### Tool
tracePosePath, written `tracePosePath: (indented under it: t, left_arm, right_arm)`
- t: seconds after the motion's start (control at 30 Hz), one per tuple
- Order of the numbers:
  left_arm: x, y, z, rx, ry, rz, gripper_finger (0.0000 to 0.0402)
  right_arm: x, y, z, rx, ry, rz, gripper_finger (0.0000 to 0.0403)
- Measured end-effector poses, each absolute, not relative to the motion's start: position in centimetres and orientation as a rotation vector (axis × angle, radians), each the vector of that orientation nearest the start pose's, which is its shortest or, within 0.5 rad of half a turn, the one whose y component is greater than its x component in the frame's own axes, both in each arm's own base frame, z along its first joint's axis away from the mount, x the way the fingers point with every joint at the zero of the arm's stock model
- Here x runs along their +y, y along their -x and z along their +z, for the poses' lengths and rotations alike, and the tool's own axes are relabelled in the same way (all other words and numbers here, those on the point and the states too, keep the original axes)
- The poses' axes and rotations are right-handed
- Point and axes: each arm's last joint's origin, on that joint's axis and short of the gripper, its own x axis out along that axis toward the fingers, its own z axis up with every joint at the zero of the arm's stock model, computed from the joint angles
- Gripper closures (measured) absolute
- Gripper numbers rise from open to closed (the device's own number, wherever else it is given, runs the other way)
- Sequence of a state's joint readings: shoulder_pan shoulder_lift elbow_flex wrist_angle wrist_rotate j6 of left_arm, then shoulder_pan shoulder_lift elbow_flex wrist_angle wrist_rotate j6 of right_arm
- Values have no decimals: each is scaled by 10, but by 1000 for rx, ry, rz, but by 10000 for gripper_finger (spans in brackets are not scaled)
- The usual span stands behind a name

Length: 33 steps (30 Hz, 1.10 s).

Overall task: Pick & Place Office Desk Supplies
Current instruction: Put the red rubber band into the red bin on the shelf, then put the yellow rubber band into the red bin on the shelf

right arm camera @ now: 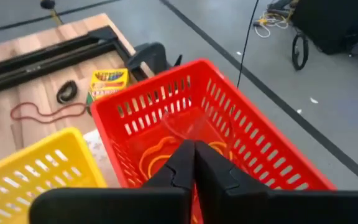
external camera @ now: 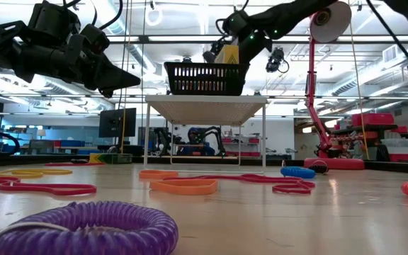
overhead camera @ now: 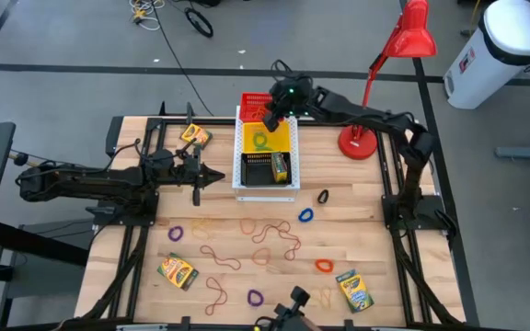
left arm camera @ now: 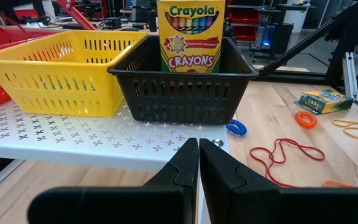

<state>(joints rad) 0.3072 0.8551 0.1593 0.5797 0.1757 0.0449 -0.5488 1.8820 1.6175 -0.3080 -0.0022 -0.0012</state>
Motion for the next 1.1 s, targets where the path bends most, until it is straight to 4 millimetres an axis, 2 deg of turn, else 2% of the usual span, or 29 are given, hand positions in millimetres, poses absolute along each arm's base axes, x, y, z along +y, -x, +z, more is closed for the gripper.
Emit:
tracePosePath:
  t: [0.13, 0.27, 0.5, 0.63, 0.73, 0.83, 0.97, 1.1]
  left_arm:
    - [46, -163, 181, 116, -17, 129, 381]
    - [46, -163, 181, 116, -17, 128, 381]
    - [46, -163, 181, 116, -17, 128, 381]
    - [46, -163, 181, 116, -17, 129, 381]
    - [46, -163, 181, 116, -17, 129, 381]
    - [46, -163, 181, 116, -17, 129, 381]
    - [46, -163, 181, 116, -17, 129, 381]
    - [46, -163, 181, 116, -17, 129, 381]
  right_arm:
    - [-226, -371, 289, 576, -148, -531, 361]
    - [-224, -372, 291, 571, -127, -570, 326]
    - [-217, -375, 306, 522, -108, -611, 256]
    - [-206, -369, 328, 518, -93, -596, 240]
    - [-184, -353, 351, 515, -18, -542, 263]
    - [-159, -330, 363, 456, 25, -485, 316]
    - [-130, -292, 356, 401, 42, -435, 391]
    - [-106, -255, 335, 385, 19, -412, 389]
